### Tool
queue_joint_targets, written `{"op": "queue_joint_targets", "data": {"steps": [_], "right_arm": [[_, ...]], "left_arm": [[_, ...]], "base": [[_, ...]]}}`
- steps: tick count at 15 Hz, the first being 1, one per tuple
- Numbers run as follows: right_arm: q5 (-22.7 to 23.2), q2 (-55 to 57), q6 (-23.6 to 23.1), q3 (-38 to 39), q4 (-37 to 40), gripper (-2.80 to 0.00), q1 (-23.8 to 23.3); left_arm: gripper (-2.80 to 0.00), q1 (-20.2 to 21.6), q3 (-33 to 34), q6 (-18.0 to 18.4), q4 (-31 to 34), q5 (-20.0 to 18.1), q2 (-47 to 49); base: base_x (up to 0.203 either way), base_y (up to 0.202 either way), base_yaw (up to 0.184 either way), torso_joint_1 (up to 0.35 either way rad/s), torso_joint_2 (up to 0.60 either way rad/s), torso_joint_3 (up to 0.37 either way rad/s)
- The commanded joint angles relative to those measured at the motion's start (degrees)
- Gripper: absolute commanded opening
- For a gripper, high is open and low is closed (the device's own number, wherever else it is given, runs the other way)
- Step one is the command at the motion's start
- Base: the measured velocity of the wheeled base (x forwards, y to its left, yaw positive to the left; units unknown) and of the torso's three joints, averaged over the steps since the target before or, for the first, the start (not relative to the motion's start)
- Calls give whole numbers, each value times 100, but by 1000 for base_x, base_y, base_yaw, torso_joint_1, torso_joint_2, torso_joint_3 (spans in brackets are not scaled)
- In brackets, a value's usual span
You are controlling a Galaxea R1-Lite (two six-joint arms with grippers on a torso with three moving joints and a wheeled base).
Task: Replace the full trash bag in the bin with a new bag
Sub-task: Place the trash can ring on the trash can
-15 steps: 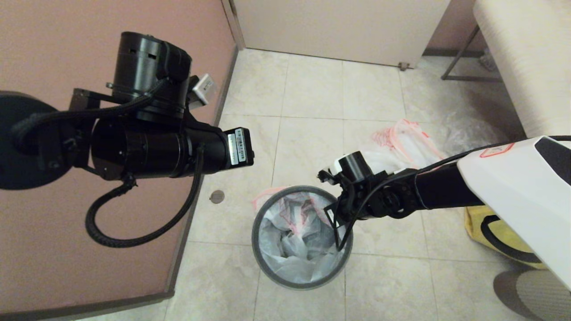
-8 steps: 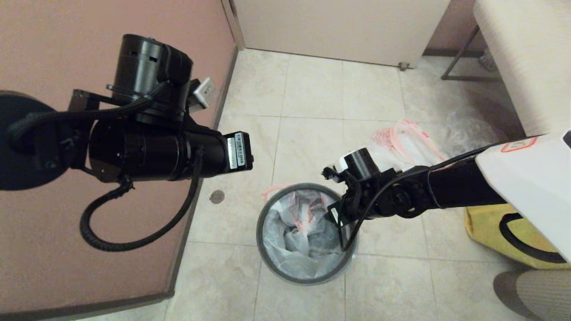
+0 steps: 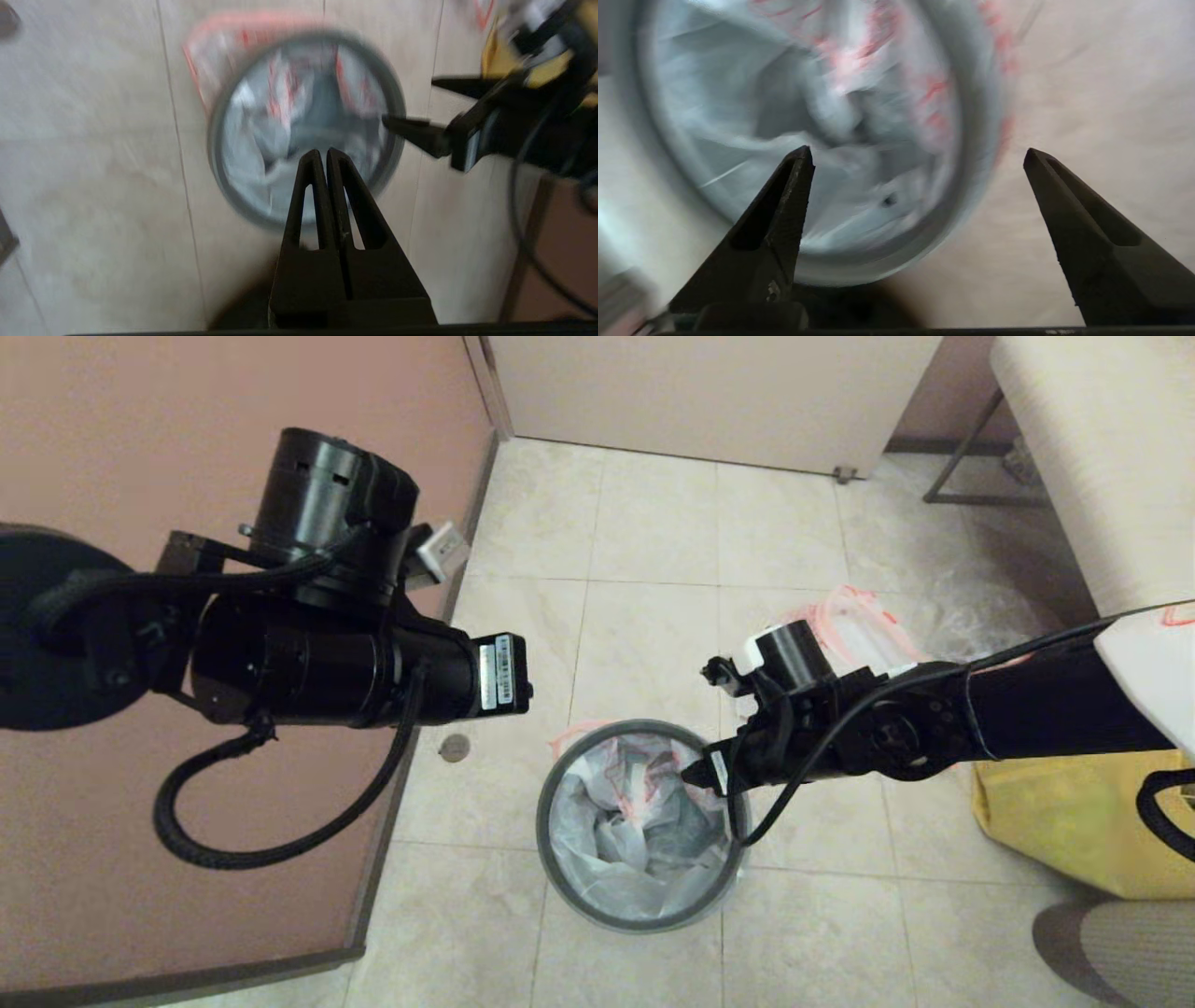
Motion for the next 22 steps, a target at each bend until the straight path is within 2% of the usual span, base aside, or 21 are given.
{"op": "queue_joint_targets", "data": {"steps": [1, 3, 4, 11, 22], "right_arm": [[182, -173, 71, 145, -3, 0, 16], [352, 16, 81, 181, -14, 0, 20], [384, 131, 92, 178, -30, -280, 29], [443, 864, 105, -296, -34, -280, 53], [423, 891, 81, -321, -70, -280, -264]], "left_arm": [[-280, 3, -25, -15, 78, -35, 132], [-280, 4, -53, -13, 84, -38, 117], [-280, 25, -73, -15, 91, -47, 107], [-280, 56, -88, -8, 82, -47, 55], [-280, 143, 3, -14, 91, -94, 297]], "base": [[0, 0, 0, 0, 0, 0], [0, 0, 0, 0, 0, 0], [0, 0, 0, 0, 0, 0], [0, 0, 0, 0, 0, 0], [0, 0, 0, 0, 0, 0]]}}
